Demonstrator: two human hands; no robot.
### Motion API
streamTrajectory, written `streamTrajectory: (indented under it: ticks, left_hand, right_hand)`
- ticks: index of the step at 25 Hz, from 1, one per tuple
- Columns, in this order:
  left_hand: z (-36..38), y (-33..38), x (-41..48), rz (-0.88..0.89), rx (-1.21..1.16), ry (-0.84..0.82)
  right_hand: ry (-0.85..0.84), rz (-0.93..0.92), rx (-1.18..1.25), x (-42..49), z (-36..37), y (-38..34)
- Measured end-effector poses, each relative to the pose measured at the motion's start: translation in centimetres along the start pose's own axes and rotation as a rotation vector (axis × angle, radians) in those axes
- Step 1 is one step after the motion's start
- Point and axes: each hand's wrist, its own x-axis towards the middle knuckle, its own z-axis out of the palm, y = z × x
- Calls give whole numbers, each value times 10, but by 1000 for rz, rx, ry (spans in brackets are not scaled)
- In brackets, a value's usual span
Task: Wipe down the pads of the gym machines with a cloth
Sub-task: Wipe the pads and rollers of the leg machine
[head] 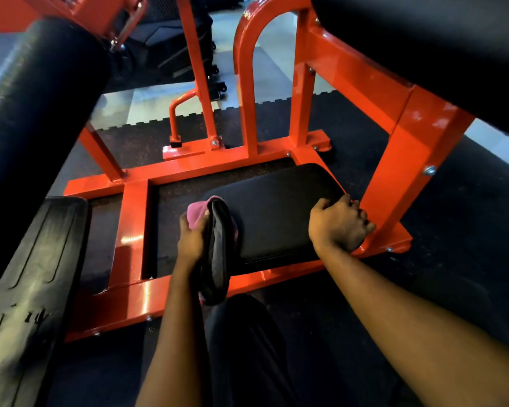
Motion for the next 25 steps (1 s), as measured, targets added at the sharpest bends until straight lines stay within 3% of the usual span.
streamTrajectory:
  ticks: [5, 10, 14, 17, 19, 25]
  left_hand:
    - [12, 35, -8, -68, 230, 137]
    - [23, 6, -82, -42, 231, 69]
    - [20, 20, -26, -131, 273, 164]
    - [7, 32, 27, -89, 113, 14]
    - [5, 39, 39, -46, -117, -83]
    - [3, -5, -24, -115, -293, 42]
  right_hand:
    - [-18, -13, 10, 0, -2, 2]
    - [-23, -26, -20, -2, 0, 2]
    - [-16, -47, -44, -2, 2, 3]
    - [-21, -34, -43, -2, 3, 1]
    - [-23, -24, -43, -2, 1, 0]
    - [-45, -10, -27, -2, -3, -2]
